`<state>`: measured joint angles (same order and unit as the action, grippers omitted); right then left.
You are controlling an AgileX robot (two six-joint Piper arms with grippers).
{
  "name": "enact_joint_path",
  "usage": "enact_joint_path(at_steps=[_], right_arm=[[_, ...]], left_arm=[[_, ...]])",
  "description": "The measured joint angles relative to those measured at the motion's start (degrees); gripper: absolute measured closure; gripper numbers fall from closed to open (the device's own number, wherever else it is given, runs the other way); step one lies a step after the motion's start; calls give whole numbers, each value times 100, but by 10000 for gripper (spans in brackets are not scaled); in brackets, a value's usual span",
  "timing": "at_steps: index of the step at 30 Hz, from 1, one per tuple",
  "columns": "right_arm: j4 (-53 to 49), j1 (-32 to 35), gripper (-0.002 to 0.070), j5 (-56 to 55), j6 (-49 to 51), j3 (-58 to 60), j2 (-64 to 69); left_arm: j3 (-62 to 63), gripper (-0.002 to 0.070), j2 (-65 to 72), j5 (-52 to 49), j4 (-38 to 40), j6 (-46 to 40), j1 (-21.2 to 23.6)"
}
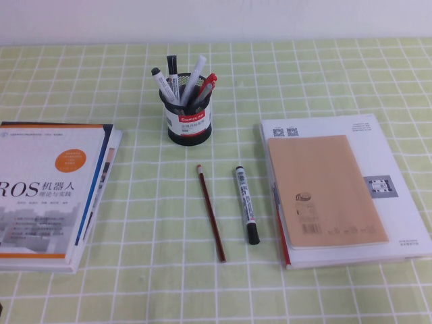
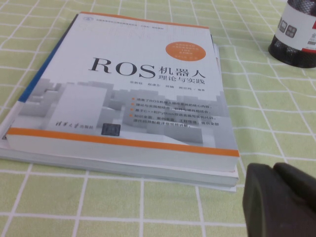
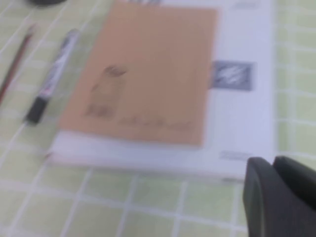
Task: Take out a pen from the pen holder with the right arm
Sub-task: 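Take a marker out of the pen holder and lay it on the table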
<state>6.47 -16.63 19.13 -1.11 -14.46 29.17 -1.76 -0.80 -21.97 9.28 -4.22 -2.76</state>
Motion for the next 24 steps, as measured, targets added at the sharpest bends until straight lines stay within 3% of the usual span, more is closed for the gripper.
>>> enact_joint_path(at_steps=[9, 17, 24], right_arm=[[-9, 1283, 688, -1232, 0, 1449, -1796], [-23, 1591, 689, -937, 0, 1601, -2848], [-104, 1603, 689, -314, 0, 1601, -2963]], left_arm=[[0, 683, 0, 0, 0, 0, 0], [0, 683, 0, 0, 0, 0, 0], [0, 683, 0, 0, 0, 0, 0]])
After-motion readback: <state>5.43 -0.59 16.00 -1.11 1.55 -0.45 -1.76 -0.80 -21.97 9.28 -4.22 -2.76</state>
